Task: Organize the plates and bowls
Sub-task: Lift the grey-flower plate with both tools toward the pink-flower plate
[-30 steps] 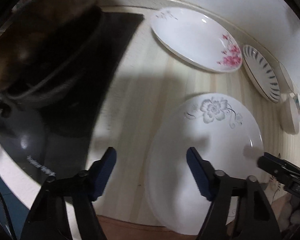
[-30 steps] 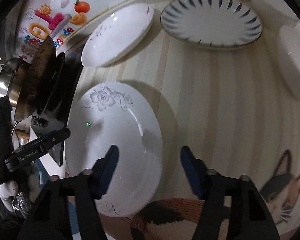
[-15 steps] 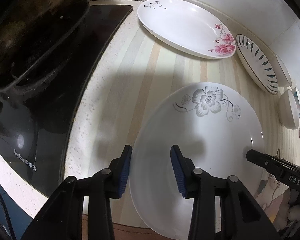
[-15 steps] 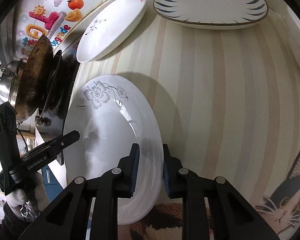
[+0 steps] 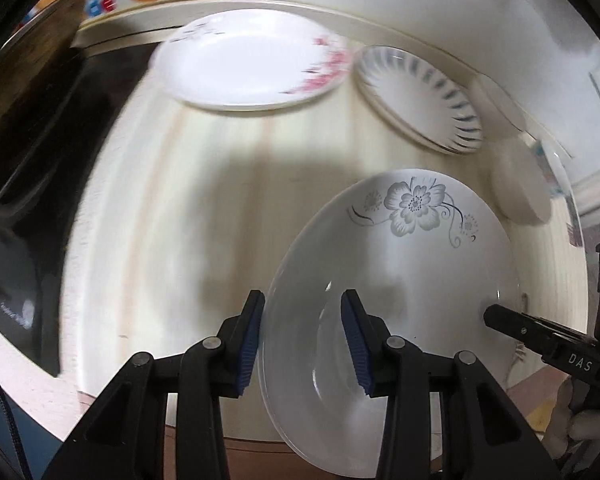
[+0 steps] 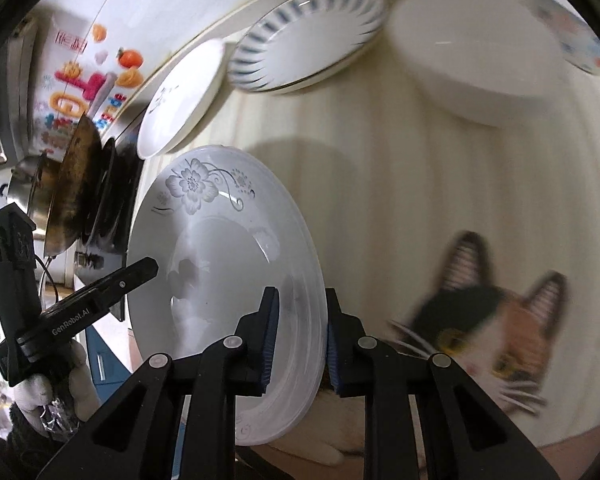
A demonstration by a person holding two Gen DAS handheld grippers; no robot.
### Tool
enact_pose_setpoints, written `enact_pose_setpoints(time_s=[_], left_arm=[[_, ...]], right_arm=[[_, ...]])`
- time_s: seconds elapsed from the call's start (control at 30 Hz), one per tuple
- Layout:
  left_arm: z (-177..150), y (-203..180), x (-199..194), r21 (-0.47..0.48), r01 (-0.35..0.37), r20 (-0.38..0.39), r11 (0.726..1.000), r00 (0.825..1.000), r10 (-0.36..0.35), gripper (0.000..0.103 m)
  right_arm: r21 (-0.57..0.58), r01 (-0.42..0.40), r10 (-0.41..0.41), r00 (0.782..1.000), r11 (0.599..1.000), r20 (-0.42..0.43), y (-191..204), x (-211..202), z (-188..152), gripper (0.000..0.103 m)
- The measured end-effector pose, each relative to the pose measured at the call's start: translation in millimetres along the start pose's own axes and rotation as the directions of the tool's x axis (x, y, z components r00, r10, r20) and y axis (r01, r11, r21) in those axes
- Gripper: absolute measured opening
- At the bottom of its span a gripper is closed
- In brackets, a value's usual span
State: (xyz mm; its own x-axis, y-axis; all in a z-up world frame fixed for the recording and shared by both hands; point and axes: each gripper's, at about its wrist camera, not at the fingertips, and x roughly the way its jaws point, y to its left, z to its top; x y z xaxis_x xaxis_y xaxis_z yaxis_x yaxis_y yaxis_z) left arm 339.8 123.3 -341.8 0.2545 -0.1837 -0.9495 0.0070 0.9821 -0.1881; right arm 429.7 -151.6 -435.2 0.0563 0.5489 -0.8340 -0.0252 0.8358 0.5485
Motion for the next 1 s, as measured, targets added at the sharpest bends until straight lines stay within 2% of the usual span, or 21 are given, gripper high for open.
enact_pose_setpoints(time_s=[0.23,0.43,0.67,1.0], left_arm=[[-5,-59,20,0.067,0.039,-0.023,0.997,0.999,-0.037,0.037],[-12,-88,37,0.099,0.042,-0.040,0.994,0.999,-0.038,0.037],[-14,-106,40,0.119,0.019,-0.023,0.993,1.000,-0.017,0.037],[-16,-114,47,0.100,-0.021,-0.014,0.995,1.000,0.022,0.037]], right_arm=[[0.076,0.044,-0.046,0.999,0.996,0.021,-60,-29,-14,0.024],[0.114,0.066,-0.072,0.996,0.991,0.047,-98,-46,-22,0.024],[0.135,0.069,-0.078,0.995,0.988,0.061,-122,-52,-21,0.024],[0.120,0.055,-0.061,0.997,0.991,0.049,-125,-50,-21,0.024]])
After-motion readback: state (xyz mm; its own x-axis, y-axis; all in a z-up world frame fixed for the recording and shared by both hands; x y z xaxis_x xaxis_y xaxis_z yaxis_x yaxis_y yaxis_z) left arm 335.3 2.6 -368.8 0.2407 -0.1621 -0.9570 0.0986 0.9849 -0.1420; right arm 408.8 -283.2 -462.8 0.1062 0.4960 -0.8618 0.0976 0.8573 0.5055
